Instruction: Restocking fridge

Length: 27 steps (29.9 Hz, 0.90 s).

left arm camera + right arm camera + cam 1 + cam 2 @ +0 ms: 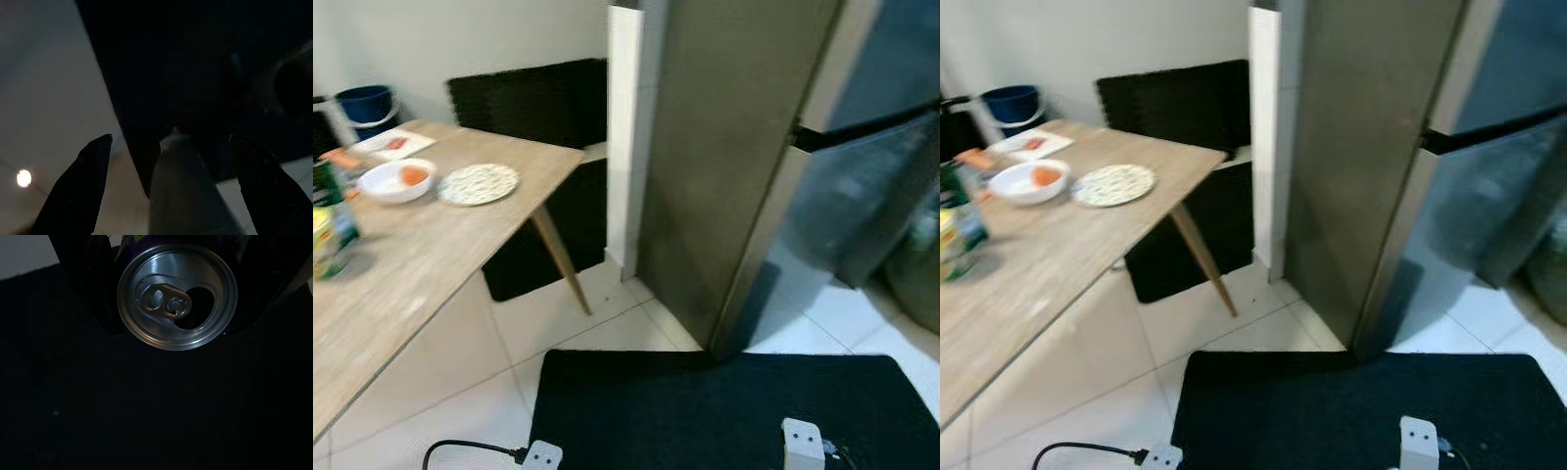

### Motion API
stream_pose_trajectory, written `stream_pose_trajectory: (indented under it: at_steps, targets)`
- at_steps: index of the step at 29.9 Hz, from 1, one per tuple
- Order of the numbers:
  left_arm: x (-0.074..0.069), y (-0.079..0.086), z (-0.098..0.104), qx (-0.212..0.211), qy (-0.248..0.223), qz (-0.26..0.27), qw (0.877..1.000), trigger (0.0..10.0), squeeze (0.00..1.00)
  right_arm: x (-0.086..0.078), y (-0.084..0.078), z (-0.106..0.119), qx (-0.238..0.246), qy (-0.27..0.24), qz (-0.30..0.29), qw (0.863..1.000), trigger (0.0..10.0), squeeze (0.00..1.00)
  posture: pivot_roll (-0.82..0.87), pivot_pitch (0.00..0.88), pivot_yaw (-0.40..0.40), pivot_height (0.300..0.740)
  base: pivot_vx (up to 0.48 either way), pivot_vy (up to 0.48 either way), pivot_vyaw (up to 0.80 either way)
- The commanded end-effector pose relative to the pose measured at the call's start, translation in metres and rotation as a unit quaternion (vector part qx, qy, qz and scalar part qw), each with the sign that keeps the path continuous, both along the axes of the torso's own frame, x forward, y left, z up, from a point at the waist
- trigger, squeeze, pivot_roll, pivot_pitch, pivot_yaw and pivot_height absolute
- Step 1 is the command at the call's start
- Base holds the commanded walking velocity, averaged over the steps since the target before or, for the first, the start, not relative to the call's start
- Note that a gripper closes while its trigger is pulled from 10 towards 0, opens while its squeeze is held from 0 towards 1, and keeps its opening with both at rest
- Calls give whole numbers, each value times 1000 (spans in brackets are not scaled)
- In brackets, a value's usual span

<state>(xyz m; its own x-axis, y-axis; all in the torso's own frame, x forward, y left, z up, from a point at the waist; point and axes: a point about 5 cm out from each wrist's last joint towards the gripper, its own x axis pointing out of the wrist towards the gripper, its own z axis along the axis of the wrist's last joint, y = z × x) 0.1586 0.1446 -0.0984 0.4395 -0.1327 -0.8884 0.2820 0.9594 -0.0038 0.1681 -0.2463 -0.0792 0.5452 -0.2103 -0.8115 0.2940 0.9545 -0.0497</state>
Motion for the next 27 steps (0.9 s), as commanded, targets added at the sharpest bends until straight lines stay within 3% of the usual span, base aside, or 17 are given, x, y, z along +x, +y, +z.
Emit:
stream_pose_trajectory:
  at_steps: [1,27]
  targets:
    - [-10,2,-4,2,16,4,1000,10000,0,0,3,-1,1,3,2,1000,10000,0,-30,0,13,740,0,0,-800]
    - [-11,2,-4,-8,20,18,1000,10000,0,0,4,-1,1,5,1,1000,10000,0,-33,0,14,740,0,0,-800]
